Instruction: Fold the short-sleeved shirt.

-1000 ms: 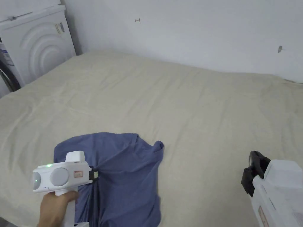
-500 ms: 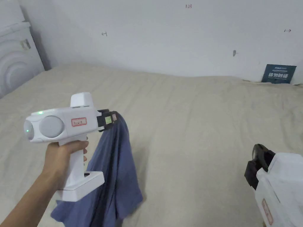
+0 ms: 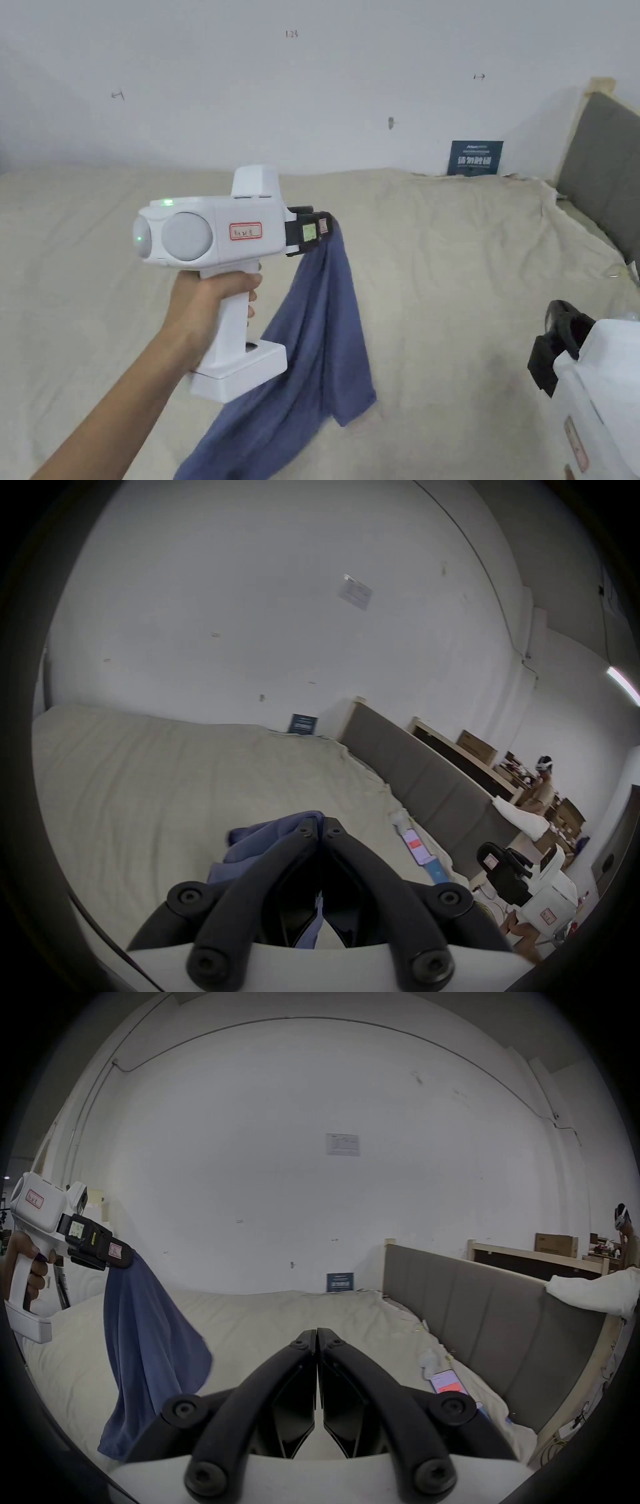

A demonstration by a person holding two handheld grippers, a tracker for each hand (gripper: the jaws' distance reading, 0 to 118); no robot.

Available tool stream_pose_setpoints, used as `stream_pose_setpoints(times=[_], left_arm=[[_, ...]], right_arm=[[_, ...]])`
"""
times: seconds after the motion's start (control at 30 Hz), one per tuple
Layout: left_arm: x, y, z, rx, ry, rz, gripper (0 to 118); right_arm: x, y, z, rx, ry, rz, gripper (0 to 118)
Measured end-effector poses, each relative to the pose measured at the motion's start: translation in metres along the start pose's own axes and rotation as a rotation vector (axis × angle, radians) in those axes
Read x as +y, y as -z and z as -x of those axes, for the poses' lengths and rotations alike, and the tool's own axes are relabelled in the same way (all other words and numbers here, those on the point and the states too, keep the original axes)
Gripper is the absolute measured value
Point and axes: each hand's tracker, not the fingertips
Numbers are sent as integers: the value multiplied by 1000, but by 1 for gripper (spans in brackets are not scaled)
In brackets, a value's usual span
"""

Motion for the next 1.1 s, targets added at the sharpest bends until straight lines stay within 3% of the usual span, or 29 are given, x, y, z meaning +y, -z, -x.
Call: stream_pose_setpoints(times=[0.3, 0.77, 0.9, 1.03, 1.1], left_arm=[[-59, 59, -18, -42, 15, 190, 0], [-197, 122, 40, 198, -31, 606, 0], [-223, 121, 40, 240, -27, 647, 0], [-228, 120, 46, 244, -43, 603, 19], [-220, 113, 47, 230, -62, 579, 42]], right_arm=[[-10, -6, -29, -70, 7, 23, 0], [-21, -4, -11, -44, 10, 77, 0], [-21, -5, -5, -33, 4, 84, 0], [-17, -7, 1, -24, -7, 89, 0], [-14, -9, 4, -21, -12, 87, 0]])
